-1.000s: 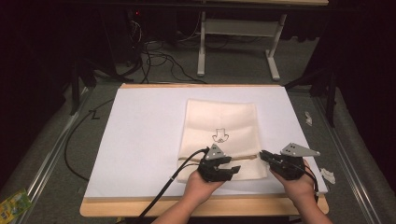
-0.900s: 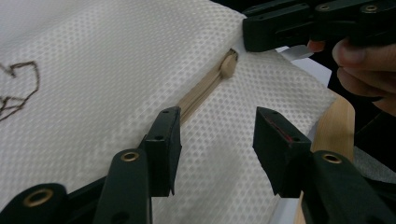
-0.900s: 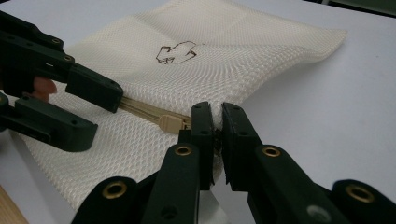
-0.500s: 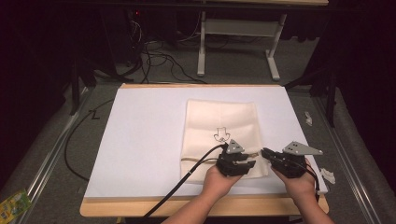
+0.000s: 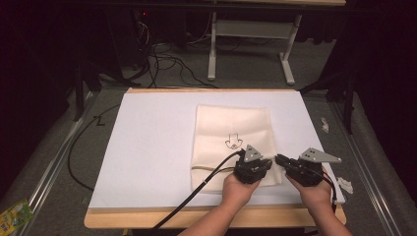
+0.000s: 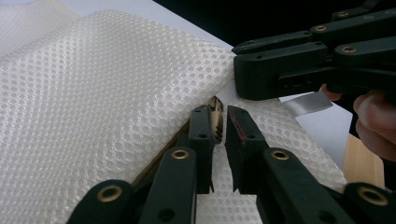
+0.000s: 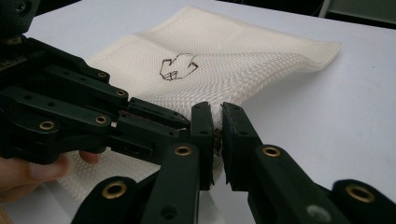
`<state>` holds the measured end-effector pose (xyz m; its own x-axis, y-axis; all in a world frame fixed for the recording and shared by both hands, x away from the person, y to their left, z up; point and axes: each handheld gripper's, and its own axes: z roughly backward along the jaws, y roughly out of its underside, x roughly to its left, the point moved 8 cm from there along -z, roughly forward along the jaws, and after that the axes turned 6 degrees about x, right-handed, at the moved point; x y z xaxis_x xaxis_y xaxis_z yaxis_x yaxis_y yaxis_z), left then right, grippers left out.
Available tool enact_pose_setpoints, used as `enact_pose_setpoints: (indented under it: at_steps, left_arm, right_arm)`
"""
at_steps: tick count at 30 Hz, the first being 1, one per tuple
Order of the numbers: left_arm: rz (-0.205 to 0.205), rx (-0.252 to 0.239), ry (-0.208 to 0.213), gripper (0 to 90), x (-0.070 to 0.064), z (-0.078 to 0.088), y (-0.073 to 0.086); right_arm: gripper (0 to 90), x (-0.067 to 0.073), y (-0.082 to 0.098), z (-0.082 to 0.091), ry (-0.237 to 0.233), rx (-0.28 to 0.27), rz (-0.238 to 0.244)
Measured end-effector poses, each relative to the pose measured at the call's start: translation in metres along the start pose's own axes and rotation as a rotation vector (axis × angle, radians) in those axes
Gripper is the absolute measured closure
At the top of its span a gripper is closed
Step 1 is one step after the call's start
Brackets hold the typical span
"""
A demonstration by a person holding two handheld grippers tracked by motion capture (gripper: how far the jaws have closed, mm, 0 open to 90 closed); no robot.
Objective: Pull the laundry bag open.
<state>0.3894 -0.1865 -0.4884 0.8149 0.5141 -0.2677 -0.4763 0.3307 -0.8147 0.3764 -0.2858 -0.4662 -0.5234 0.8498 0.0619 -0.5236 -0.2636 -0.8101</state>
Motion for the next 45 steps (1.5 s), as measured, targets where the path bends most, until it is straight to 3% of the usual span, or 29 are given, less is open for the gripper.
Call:
enact_pose_setpoints:
  at_steps: [3, 18, 23, 33, 45]
  left_arm:
    - [-0.020, -0.002, 0.009, 86.5, 0.000, 0.003, -0.001]
    - [-0.065, 0.030, -0.001, 87.3, 0.003, 0.009, 0.001]
    - [-0.046, 0.040, 0.000, 87.3, 0.011, 0.012, 0.006]
    - [-0.049, 0.047, -0.026, 87.3, 0.021, 0.023, 0.012]
    - [-0.065, 0.056, -0.018, 87.3, 0.023, 0.031, 0.018]
  right_arm:
    - [85.2, 0.000, -0.001, 0.000, 0.001, -0.004, 0.001]
    - [85.3, 0.003, 0.000, -0.002, 0.003, 0.007, 0.015]
    - [85.4, 0.003, 0.001, -0.003, 0.016, 0.014, 0.017]
    - [85.4, 0.000, 0.001, -0.002, 0.026, 0.011, 0.016]
    - [85.4, 0.006, 0.001, -0.002, 0.014, 0.015, 0.030]
